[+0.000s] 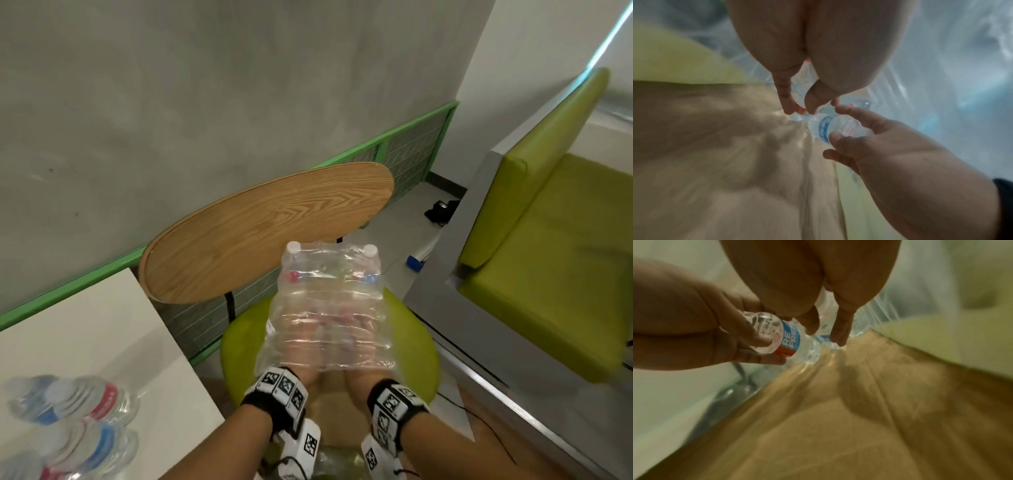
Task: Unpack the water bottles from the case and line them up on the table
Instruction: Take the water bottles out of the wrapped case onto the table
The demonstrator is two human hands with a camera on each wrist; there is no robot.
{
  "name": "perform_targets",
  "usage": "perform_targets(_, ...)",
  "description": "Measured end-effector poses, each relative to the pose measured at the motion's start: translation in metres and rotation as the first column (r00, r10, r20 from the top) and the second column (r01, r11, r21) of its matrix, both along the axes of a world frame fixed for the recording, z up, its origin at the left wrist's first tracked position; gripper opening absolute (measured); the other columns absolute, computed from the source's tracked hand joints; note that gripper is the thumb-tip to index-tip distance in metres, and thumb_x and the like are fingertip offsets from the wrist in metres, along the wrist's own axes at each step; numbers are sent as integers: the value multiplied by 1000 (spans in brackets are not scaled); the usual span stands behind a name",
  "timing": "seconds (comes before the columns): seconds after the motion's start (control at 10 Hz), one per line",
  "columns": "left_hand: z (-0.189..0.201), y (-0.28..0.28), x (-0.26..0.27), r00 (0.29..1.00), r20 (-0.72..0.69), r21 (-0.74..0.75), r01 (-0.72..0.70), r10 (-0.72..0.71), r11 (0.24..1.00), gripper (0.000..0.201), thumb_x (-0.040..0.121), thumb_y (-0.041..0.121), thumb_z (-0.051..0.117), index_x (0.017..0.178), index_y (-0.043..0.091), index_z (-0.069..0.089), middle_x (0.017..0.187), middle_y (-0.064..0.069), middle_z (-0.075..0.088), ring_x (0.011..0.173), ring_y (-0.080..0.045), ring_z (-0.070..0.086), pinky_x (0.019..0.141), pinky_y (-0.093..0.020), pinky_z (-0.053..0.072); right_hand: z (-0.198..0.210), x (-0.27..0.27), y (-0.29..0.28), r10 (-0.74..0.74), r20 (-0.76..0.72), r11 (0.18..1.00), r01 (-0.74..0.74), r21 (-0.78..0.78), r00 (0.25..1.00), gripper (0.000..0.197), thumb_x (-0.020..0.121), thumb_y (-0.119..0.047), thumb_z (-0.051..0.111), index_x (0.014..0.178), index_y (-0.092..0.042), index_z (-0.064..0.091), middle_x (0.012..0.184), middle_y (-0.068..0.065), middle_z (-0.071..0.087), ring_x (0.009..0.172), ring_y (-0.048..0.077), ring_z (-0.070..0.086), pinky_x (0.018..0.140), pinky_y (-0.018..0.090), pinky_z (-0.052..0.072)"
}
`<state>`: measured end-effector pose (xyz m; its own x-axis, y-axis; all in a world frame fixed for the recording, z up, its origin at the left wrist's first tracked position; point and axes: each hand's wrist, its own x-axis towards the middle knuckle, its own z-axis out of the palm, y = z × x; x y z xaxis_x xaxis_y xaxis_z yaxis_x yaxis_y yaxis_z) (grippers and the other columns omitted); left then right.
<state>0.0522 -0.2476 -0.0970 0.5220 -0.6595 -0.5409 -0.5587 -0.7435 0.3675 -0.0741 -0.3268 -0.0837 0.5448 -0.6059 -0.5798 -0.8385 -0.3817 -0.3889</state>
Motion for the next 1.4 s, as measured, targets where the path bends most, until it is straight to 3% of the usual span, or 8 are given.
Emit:
perform_targets(0.1, 6, 27, -21, 1000, -7, -119, 4, -5, 993, 38, 98, 25, 47, 133, 11, 53, 132, -11, 57, 126, -29, 52, 105, -35, 41, 6, -12, 12, 35, -42, 996, -38, -75, 999, 31, 99, -16, 43, 119, -5, 64, 120, 14, 64, 114, 30, 58, 79, 27, 40)
perform_targets(0.2, 18, 57, -41, 995, -65, -308, -96, 80, 946, 50, 84, 7, 50, 130, 27, 52, 126, -3, 60, 118, -24, 55, 102, -34, 44, 3, -22, 34, -63, 323, 984, 114, -140, 944, 22, 88, -10, 52, 98, -21, 69, 104, 7, 69, 98, 24, 64, 87, 37, 54)
perform_targets(0.4, 52, 138, -61, 962, -267, -493, -191, 62, 849, 47, 77, 10, 65, 110, 43, 56, 126, 19, 48, 113, -2, 52, 101, -16, 41, 47, -41, 60, 252, 389, 951, -152, -269, 886, 48, 82, -7, 66, 121, -34, 61, 114, -10, 49, 108, 10, 51, 102, 27, 43)
perform_targets(0.5, 77, 189, -63, 898, -426, -518, -341, 109, 784, 40, 74, 26, 77, 106, 46, 62, 110, 15, 64, 88, -14, 68, 83, -36, 58, 65, -46, 75, 277, 354, 955, -217, -201, 893, 45, 83, -15, 69, 117, -42, 54, 107, -10, 51, 88, 11, 58, 87, 32, 52)
perform_targets(0.7, 124, 318, -57, 815, -519, -446, -516, 258, 731, 37, 78, 37, 79, 110, 43, 63, 100, 2, 71, 60, -27, 72, 72, -40, 60, 102, -40, 157, 351, 365, 933, -355, -60, 862, 29, 84, -39, 71, 108, -42, 54, 78, -11, 66, 64, 4, 61, 57, 17, 44)
perform_targets(0.9, 141, 471, -60, 853, -392, -270, -465, 345, 843, 33, 76, 52, 74, 107, 44, 65, 85, 27, 69, 60, -13, 70, 69, -28, 57, 121, -18, 253, 560, 326, 784, -614, 90, 762, 30, 81, -49, 71, 106, -48, 55, 73, -8, 67, 65, 12, 62, 63, 19, 52)
perform_targets(1.0, 137, 544, -68, 799, -393, -168, -549, 456, 818, 34, 74, 51, 76, 106, 44, 66, 84, 23, 71, 59, -12, 70, 65, -23, 55, 124, 0, 304, 700, 277, 648, -748, 144, 659, 31, 81, -51, 68, 107, -47, 52, 72, -33, 57, 61, 3, 51, 62, 12, 42)
perform_targets(1.4, 69, 707, -60, 341, -349, -360, -909, 873, 211, 24, 85, 29, 73, 108, 27, 66, 100, -2, 72, 54, -8, 62, 57, -23, 51, 83, 54, 494, 945, 295, 120, -989, 91, 142, 42, 83, -42, 65, 121, -45, 49, 114, -18, 52, 105, 11, 54, 92, 30, 44)
